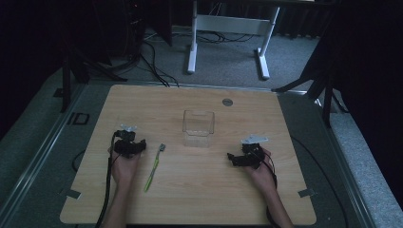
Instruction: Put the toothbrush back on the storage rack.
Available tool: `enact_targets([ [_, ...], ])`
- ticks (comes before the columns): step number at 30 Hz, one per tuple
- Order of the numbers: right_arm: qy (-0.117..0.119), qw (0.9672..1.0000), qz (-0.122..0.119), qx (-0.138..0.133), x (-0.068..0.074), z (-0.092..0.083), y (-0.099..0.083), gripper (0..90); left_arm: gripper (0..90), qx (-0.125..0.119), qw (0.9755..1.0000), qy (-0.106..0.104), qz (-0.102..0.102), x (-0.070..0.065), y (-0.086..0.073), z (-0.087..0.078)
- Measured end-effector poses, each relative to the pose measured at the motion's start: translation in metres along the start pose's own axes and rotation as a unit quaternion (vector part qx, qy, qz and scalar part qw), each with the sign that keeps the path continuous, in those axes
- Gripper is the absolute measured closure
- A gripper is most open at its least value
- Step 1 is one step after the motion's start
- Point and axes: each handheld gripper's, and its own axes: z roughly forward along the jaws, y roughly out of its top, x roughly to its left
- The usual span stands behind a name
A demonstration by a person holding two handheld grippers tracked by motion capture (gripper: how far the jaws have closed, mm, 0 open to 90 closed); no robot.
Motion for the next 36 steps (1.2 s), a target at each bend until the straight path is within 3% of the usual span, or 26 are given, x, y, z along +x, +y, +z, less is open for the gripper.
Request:
enact_targets([
  [7, 0.0, 1.0, 0.0, 0.0, 0.0, 0.0, 0.0, 16.6, 46.8, -0.006, 0.9997, 0.015, 0.017, -0.004, -0.002, -0.009],
  [15, -0.001, 1.0, 0.0, 0.0, 0.0, 0.0, 0.0, 16.7, 47.3, -0.02, 0.9993, 0.015, 0.026, -0.006, 0.001, -0.02],
  [21, -0.001, 1.0, 0.0, 0.0, 0.0, 0.0, 0.0, 16.7, 54.3, -0.026, 0.9994, -0.016, 0.014, -0.006, 0.006, -0.03],
  [25, -0.001, 1.0, 0.0, 0.0, 0.0, 0.0, 0.0, 16.7, 57.2, -0.037, 0.9987, -0.031, 0.018, -0.008, 0.01, -0.037],
  [36, -0.001, 1.0, 0.0, 0.0, 0.0, 0.0, 0.0, 16.7, 59.5, -0.031, 0.9982, -0.043, 0.03, -0.018, 0.02, -0.048],
])
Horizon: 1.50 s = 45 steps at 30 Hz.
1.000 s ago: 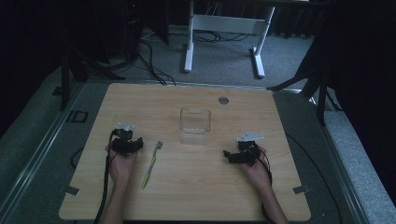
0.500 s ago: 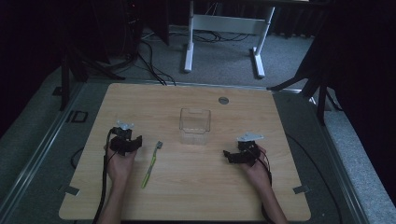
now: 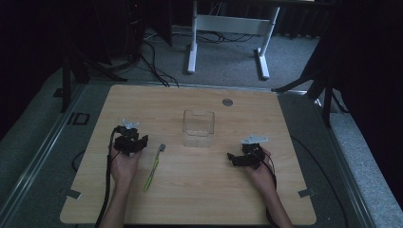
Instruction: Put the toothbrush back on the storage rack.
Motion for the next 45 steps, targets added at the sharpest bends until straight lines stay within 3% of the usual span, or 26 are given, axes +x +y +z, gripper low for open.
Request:
enact_targets([
  [18, 0.0, 1.0, 0.0, 0.0, 0.0, 0.0, 0.0, 16.7, 54.6, 0.027, 0.9995, -0.006, 0.017, -0.011, 0.017, -0.014],
  [45, 0.0, 1.0, 0.0, 0.0, 0.0, 0.0, 0.0, 16.7, 53.2, 0.085, 0.9961, -0.014, 0.017, -0.025, 0.025, -0.02],
])
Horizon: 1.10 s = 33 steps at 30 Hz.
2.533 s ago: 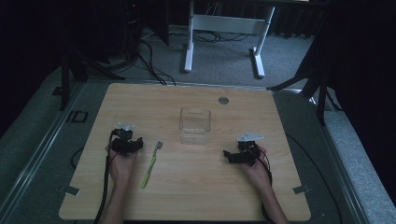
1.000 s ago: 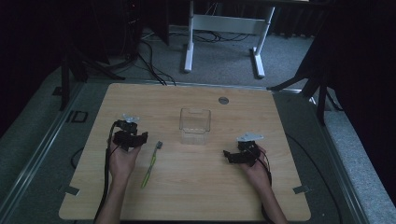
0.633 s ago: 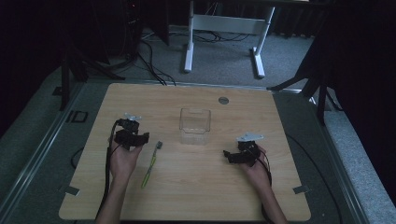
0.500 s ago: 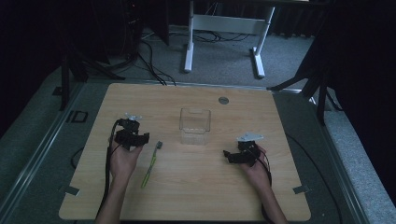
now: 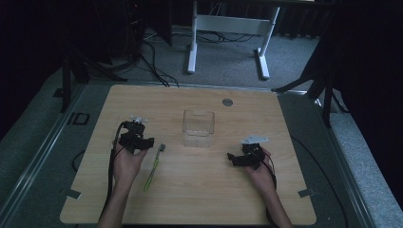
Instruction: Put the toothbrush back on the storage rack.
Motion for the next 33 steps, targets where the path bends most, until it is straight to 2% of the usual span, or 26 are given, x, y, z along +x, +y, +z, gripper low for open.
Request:
enact_targets([
  [15, 0.0, 1.0, 0.001, 0.0, 0.0001, 0.0, 0.0, 16.7, 52.5, 0.032, 0.9995, -0.006, -0.006, -0.0019, 0.003, 0.0025],
  [21, 0.0, 1.0, 0.0, 0.0, 0.0, 0.0, 0.0, 16.7, 51.9, 0.042, 0.9991, -0.008, 0.0, -0.0036, 0.0046, 0.0025],
  [33, 0.0, 1.0, 0.001, 0.0, 0.0001, 0.0, 0.0, 16.7, 49.7, 0.076, 0.9971, -0.011, -0.003, -0.0051, 0.0024, 0.0095],
])
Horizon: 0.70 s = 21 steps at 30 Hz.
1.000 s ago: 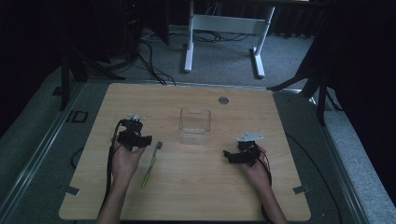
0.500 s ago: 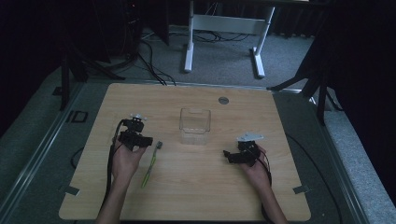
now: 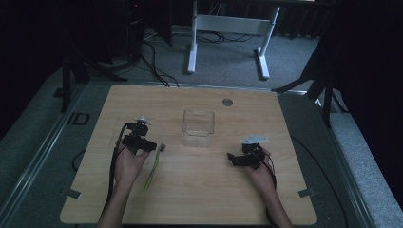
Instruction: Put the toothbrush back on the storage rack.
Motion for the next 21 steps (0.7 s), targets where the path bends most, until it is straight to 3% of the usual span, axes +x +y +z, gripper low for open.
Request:
enact_targets([
  [21, 0.0, 1.0, 0.0, 0.0, 0.0, -0.0001, 0.0, 16.7, 51.2, 0.044, 0.999, -0.006, 0.009, -0.0012, -0.0051, 0.0095],
])
